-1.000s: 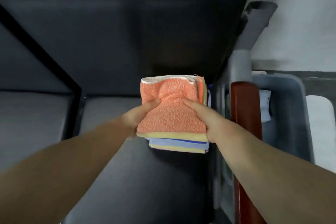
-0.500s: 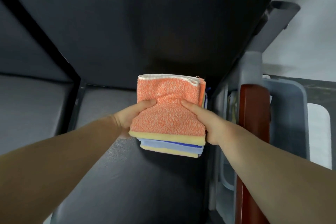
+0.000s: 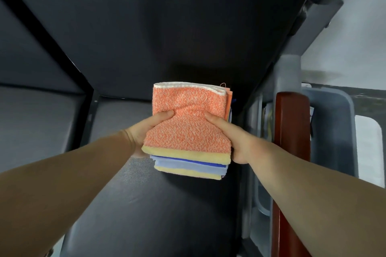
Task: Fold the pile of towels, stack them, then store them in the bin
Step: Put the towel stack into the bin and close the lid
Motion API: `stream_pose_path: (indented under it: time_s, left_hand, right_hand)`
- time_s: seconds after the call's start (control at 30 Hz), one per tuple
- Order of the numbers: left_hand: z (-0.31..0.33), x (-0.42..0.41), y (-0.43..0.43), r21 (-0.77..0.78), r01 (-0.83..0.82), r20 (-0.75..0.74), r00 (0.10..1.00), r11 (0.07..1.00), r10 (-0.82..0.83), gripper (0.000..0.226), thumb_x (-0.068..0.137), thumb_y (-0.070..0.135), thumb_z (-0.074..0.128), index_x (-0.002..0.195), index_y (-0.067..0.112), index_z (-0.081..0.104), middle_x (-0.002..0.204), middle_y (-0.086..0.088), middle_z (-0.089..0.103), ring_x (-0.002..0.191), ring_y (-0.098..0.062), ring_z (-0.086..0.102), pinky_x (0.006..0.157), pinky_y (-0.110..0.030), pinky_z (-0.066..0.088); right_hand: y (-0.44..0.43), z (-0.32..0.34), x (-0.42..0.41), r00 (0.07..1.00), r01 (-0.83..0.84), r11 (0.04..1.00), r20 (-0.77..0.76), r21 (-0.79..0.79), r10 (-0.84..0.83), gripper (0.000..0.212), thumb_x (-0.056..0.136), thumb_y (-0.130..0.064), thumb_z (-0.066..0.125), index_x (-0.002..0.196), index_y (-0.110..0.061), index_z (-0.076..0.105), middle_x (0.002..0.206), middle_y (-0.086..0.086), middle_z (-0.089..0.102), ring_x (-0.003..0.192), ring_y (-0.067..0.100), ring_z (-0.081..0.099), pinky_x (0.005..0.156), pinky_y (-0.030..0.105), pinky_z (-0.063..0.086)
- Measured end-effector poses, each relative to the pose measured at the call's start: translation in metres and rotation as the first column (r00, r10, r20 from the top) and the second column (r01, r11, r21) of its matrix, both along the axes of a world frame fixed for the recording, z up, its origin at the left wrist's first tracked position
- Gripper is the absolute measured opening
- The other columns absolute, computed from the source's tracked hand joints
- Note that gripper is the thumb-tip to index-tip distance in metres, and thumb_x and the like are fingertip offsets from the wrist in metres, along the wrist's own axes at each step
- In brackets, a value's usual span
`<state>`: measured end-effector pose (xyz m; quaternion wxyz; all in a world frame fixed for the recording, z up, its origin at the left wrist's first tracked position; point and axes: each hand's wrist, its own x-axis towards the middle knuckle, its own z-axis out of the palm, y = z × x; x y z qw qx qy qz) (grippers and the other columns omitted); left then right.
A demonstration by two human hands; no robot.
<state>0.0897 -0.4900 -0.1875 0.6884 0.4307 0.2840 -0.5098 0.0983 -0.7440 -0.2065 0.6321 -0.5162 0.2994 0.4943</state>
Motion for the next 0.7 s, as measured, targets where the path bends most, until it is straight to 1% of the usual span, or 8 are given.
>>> stream_pose_path:
  time_s: [0.07,0.17,0.37,0.43,0.47,0.57,0.63,0.7]
  left_hand:
    - [0.001,0.000,0.005,0.005,0.010,0.022,1.000,1.000,-0.010,0.116,0.042,0.054,0.099,0.142,0.018,0.052,0.137,-0.015,0.065,0.126,-0.035,0.062,0.114,-0.055,0.038]
    - [0.001,-0.003,0.011,0.016,-0.044,0.003,0.999,0.999,0.043,0.118,0.040,0.053,0.100,0.142,0.016,0.052,0.137,-0.017,0.064,0.126,-0.037,0.062,0.116,-0.056,0.036]
    - [0.011,-0.010,0.013,0.030,-0.107,-0.003,0.994,0.994,0.107,0.120,0.035,0.051,0.101,0.139,0.016,0.054,0.134,-0.018,0.066,0.120,-0.037,0.066,0.107,-0.054,0.044]
    - [0.026,-0.009,0.012,0.040,-0.105,0.029,0.994,0.994,0.104,0.118,0.036,0.052,0.101,0.139,0.017,0.055,0.134,-0.017,0.066,0.120,-0.037,0.066,0.103,-0.054,0.048]
    - [0.035,-0.006,0.011,0.047,-0.099,0.049,0.994,0.994,0.097,0.116,0.037,0.053,0.101,0.138,0.017,0.055,0.134,-0.017,0.066,0.120,-0.037,0.066,0.101,-0.053,0.049]
    - [0.070,0.007,0.003,0.064,-0.099,0.132,0.987,0.993,0.090,0.113,0.040,0.052,0.100,0.138,0.018,0.056,0.134,-0.016,0.067,0.120,-0.038,0.066,0.101,-0.054,0.050]
    - [0.098,0.020,-0.012,0.056,-0.116,0.182,0.978,0.992,0.104,0.108,0.043,0.050,0.100,0.137,0.019,0.057,0.133,-0.016,0.067,0.119,-0.038,0.066,0.102,-0.056,0.049]
    - [0.130,0.035,-0.037,0.041,-0.115,0.232,0.967,0.993,0.102,0.102,0.045,0.050,0.100,0.134,0.021,0.060,0.132,-0.015,0.067,0.117,-0.037,0.067,0.097,-0.056,0.053]
  right_hand:
    - [0.002,-0.001,-0.001,1.000,-0.005,1.000,-0.015,0.029,0.005,0.101,0.049,-0.063,0.099,0.137,-0.027,0.063,0.126,0.007,0.074,0.123,0.031,0.067,0.115,0.056,0.042]
    - [0.004,0.000,-0.003,0.999,-0.008,0.999,-0.032,0.052,0.010,0.097,0.054,-0.063,0.097,0.137,-0.026,0.062,0.127,0.007,0.074,0.124,0.030,0.066,0.117,0.055,0.041]
    - [0.008,0.009,-0.007,0.998,0.027,0.994,0.053,0.104,-0.033,0.083,0.064,-0.056,0.091,0.135,-0.024,0.062,0.124,0.005,0.076,0.123,0.026,0.068,0.118,0.053,0.041]
    - [0.008,0.018,-0.010,0.997,0.041,0.991,0.058,0.124,-0.049,0.092,0.056,-0.059,0.095,0.134,-0.024,0.062,0.123,0.005,0.076,0.122,0.027,0.068,0.115,0.052,0.043]
    - [0.008,0.024,-0.010,0.997,0.052,0.990,0.053,0.133,-0.060,0.090,0.057,-0.058,0.093,0.134,-0.023,0.062,0.121,0.006,0.077,0.121,0.027,0.068,0.114,0.052,0.045]
    - [0.000,0.058,-0.004,0.993,0.098,0.986,0.048,0.133,-0.106,0.068,0.069,-0.052,0.079,0.128,-0.022,0.062,0.109,0.006,0.080,0.115,0.029,0.070,0.110,0.053,0.048]
    - [-0.014,0.087,0.003,0.985,0.134,0.979,0.091,0.156,-0.149,0.066,0.069,-0.051,0.078,0.126,-0.021,0.064,0.107,0.006,0.080,0.112,0.028,0.071,0.107,0.051,0.049]
    - [-0.039,0.119,0.013,0.969,0.180,0.968,0.138,0.177,-0.206,0.063,0.068,-0.049,0.078,0.123,-0.021,0.066,0.108,0.007,0.080,0.109,0.028,0.073,0.104,0.049,0.051]
